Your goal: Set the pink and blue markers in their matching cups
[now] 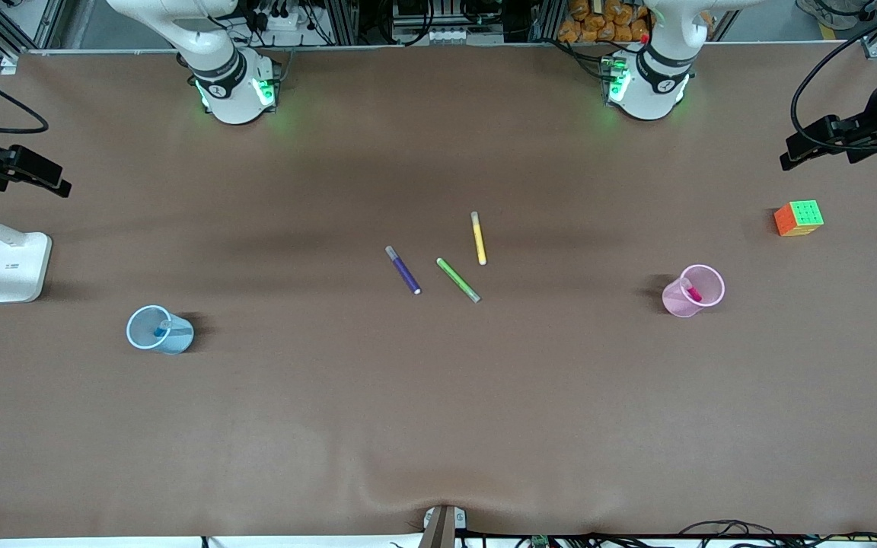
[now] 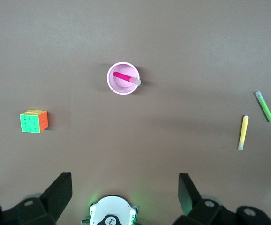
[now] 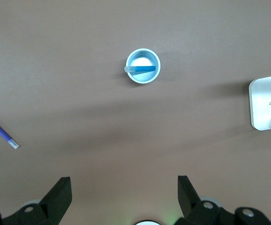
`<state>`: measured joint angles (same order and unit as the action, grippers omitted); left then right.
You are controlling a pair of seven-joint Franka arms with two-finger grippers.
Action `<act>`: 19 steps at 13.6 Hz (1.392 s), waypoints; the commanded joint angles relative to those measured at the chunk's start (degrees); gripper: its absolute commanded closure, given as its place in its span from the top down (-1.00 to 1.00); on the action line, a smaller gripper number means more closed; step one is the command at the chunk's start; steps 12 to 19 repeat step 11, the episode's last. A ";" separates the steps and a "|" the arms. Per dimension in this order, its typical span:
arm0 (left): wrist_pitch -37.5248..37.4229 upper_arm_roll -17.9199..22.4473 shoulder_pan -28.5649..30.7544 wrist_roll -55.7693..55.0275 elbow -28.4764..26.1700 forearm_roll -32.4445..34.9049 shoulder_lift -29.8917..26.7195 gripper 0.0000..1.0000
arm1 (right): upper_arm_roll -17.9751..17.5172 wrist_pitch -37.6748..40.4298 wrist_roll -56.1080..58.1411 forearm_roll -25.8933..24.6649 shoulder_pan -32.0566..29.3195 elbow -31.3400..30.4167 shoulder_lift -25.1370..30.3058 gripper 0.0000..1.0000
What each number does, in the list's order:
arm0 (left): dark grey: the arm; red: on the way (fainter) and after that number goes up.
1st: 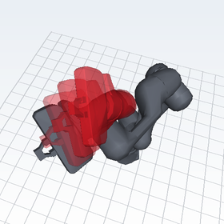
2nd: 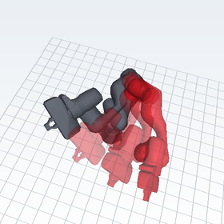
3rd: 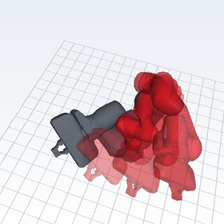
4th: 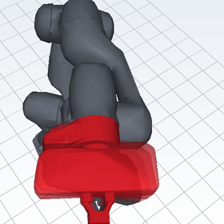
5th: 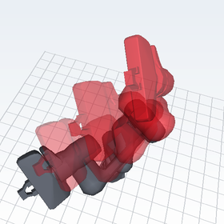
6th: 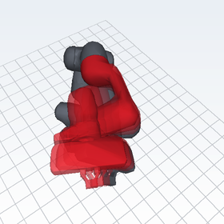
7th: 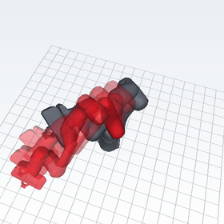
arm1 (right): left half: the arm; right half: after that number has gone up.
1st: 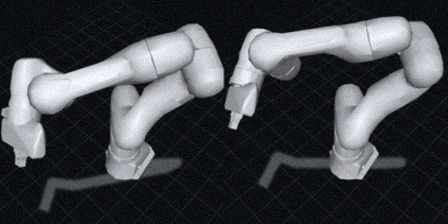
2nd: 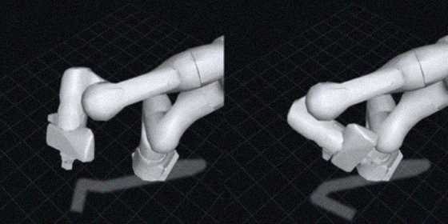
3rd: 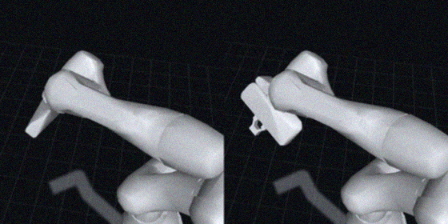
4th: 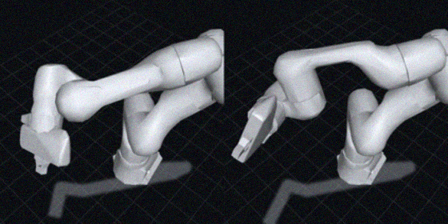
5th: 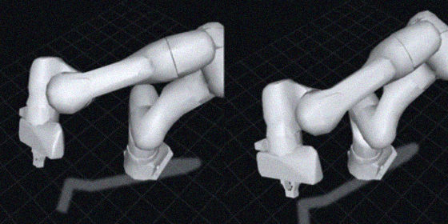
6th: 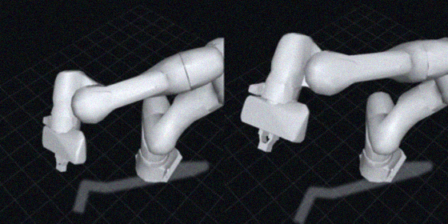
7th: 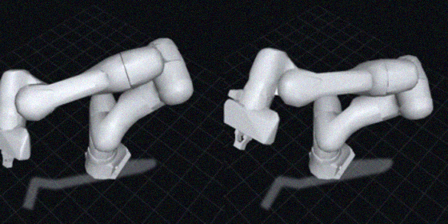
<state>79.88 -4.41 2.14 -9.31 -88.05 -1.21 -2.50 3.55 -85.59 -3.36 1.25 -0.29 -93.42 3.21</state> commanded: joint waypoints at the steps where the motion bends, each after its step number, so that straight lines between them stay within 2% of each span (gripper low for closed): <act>1: -0.34 0.02 -0.29 -0.71 1.56 1.90 0.56 1.00 | -0.30 1.30 -0.59 -0.90 0.20 0.35 0.83 1.00; 4: -0.34 -0.86 -0.73 -0.27 2.01 5.42 0.74 1.00 | -0.30 1.21 -0.41 -0.82 -0.06 0.35 0.83 1.00; 19: -0.34 -0.95 -0.47 0.79 2.27 5.25 0.74 1.00 | -0.30 0.86 2.05 -0.81 -0.07 0.35 0.92 1.00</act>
